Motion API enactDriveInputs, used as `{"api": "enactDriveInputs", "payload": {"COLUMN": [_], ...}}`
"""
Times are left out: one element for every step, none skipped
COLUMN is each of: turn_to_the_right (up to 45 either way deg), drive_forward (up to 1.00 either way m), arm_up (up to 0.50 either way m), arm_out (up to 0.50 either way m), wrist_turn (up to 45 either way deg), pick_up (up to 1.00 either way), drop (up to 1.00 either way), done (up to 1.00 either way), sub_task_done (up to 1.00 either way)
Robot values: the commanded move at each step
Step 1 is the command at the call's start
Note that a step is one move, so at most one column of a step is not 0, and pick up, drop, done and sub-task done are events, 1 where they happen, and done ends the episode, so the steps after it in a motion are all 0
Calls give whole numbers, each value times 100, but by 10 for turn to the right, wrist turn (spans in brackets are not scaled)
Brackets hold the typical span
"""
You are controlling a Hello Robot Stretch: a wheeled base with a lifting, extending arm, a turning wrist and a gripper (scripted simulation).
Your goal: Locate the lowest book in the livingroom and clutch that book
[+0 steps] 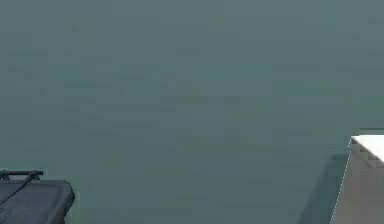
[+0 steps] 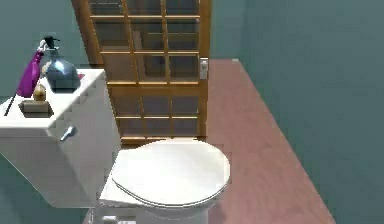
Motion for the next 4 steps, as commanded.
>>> {"api": "enactDriveInputs", "payload": {"turn_to_the_right": [450,450,450,0], "drive_forward": [0,0,0,80], "arm_up": [0,0,0,0], "arm_out": [0,0,0,0], "wrist_turn": [0,0,0,0], "pick_up": [0,0,0,0], "drop": [0,0,0,0], "done": [0,0,0,0], "sub_task_done": [0,0,0,0]}}
